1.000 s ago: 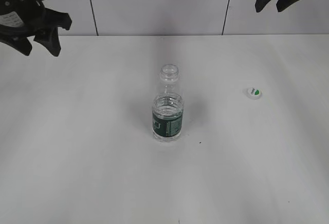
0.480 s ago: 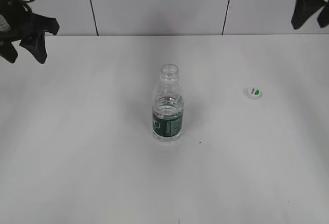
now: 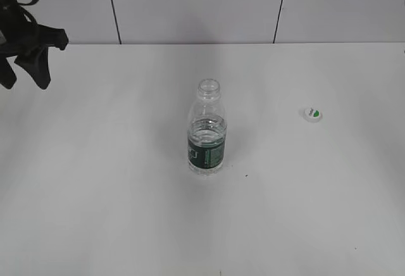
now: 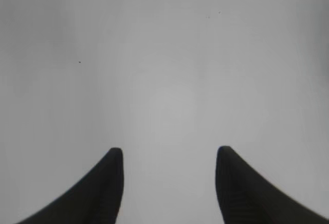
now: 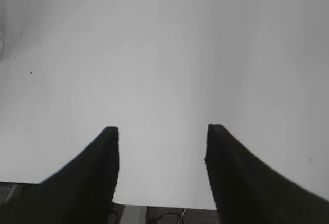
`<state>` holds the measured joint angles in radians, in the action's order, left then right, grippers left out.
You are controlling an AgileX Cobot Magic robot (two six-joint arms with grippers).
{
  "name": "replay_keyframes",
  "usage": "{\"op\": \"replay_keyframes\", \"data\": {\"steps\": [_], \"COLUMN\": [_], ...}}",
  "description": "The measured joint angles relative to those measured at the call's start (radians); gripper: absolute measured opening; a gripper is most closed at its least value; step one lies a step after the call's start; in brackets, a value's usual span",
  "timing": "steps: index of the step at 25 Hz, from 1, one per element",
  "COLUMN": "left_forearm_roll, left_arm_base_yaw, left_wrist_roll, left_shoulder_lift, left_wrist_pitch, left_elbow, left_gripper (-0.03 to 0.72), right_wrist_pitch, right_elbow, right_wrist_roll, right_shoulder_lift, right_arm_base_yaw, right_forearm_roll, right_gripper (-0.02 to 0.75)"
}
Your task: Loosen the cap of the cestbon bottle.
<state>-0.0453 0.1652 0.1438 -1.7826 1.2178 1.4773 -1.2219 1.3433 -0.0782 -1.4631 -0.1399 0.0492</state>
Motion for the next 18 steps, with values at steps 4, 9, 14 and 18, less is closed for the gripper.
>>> {"op": "replay_keyframes", "data": {"steps": [4, 9, 14, 18], "left_forearm_roll": [0.004, -0.072, -0.086, -0.086], "left_arm_base_yaw": [0.001, 0.002, 0.002, 0.002], "left_wrist_roll": [0.0, 0.0, -0.001, -0.001], "left_shoulder_lift": [0.072, 0.233, 0.451, 0.654], "left_wrist_pitch": [-0.001, 0.0, 0.003, 0.005], "left_elbow": [-0.028, -0.193, -0.386, -0.512], "left_gripper": [0.333, 0.324, 0.317, 0.309], "right_wrist_pitch": [0.001, 0.0, 0.0, 0.0], "right_elbow": [-0.114, -0.252, -0.374, -0.439], "right_wrist_roll": [0.0, 0.0, 0.0, 0.0], "right_shoulder_lift": [0.122, 0.306, 0.508, 0.709], "right_arm_base_yaw": [0.0, 0.0, 0.0, 0.0], "right_forearm_roll": [0.006, 0.008, 0.011, 0.012], "right_gripper": [0.416, 0.416, 0.416, 0.416]}}
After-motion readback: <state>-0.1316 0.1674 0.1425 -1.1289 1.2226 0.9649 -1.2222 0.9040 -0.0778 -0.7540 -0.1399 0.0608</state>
